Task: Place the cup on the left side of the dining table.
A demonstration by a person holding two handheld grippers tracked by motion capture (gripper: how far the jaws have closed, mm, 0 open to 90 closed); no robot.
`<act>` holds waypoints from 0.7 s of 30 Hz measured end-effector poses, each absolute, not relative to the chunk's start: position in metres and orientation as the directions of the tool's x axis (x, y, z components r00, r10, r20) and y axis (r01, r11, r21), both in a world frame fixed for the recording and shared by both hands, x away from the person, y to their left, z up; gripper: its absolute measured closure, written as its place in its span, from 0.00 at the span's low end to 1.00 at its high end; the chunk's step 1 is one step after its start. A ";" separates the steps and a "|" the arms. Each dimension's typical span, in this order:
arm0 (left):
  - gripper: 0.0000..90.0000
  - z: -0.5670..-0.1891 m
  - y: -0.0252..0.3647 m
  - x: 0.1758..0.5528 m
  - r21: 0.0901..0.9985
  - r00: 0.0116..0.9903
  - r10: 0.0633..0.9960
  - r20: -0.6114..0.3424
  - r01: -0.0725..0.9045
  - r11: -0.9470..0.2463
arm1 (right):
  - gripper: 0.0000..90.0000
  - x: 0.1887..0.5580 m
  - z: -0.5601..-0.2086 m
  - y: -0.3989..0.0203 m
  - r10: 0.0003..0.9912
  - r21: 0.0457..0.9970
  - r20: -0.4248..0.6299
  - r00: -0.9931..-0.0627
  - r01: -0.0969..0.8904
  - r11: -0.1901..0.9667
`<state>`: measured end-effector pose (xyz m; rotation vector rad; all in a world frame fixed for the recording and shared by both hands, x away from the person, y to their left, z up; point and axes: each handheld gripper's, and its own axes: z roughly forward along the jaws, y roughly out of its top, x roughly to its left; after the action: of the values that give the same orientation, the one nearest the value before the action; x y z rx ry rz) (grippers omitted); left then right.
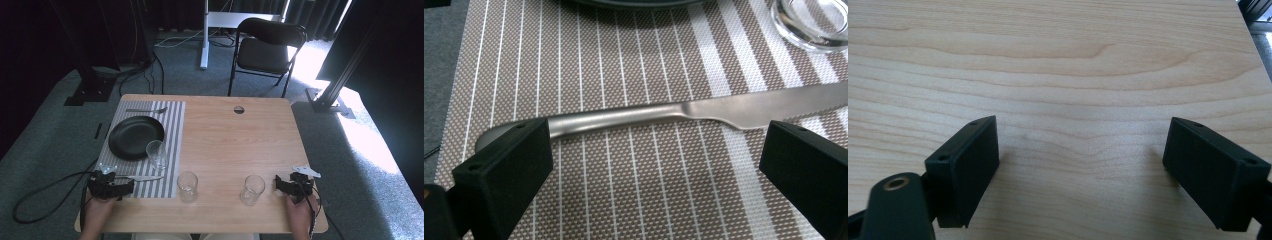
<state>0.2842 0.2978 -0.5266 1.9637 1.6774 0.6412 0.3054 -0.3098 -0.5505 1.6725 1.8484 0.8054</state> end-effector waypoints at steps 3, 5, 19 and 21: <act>0.01 -0.532 0.301 0.282 0.633 0.119 0.992 0.037 0.765 -0.116 | 0.16 0.305 -0.550 -0.310 0.994 0.723 0.015 -0.106 0.688 0.062; 0.01 -0.535 0.302 0.281 0.630 0.114 0.993 0.034 0.769 -0.110 | 0.16 0.305 -0.550 -0.310 0.994 0.723 0.015 -0.105 0.688 0.062; 0.01 -0.545 0.303 0.272 0.679 0.089 0.996 0.012 0.730 -0.074 | 0.16 0.305 -0.550 -0.310 0.994 0.723 0.016 -0.105 0.688 0.061; 0.01 -0.547 0.303 0.269 0.689 0.086 0.996 0.012 0.722 -0.071 | 0.16 0.305 -0.550 -0.310 0.994 0.724 0.016 -0.105 0.688 0.061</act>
<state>0.2695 0.3026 -0.5465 1.8488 1.6875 0.6864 0.3054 -0.3097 -0.5505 1.6737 1.8474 0.8067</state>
